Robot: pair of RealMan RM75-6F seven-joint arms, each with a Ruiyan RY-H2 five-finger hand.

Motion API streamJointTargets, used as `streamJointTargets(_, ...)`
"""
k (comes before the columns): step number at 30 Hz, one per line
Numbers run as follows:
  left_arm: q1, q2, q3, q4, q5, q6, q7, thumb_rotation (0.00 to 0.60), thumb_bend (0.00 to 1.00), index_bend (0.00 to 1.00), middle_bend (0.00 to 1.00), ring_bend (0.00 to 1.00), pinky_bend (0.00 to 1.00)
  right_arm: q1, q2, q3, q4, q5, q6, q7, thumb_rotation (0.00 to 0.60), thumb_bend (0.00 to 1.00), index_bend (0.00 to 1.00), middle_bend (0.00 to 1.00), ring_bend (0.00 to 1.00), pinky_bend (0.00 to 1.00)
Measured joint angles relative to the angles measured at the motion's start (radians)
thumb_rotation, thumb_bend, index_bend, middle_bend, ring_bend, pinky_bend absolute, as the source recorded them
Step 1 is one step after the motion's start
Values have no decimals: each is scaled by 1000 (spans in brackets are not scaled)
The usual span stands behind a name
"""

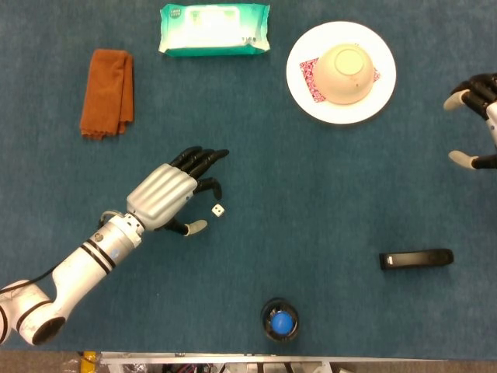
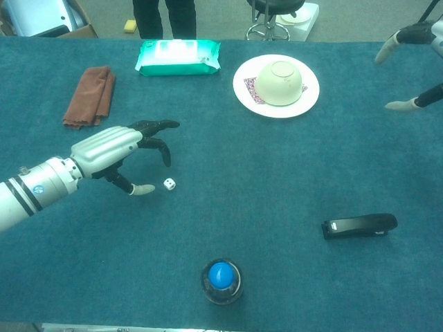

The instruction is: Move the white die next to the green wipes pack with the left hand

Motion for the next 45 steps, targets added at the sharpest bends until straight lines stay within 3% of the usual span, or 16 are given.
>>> streamJointTargets(13, -44, -47, 41, 106, 43, 2, -63, 600, 240, 386, 0, 0, 0, -3, 1, -2, 2, 9, 6, -5, 600, 0, 378, 318, 207, 188)
streamJointTargets(25, -73, -91, 41, 191, 41, 12, -111, 600, 240, 389, 0, 0, 0, -6, 1, -3, 5, 13, 11, -3, 600, 0, 379, 318, 207, 188)
streamJointTargets(45, -90, -124, 66, 234, 38, 22, -114, 600, 240, 406, 0, 0, 0, -13, 2, -8, 14, 19, 12, 10, 600, 0, 378, 318, 206, 188)
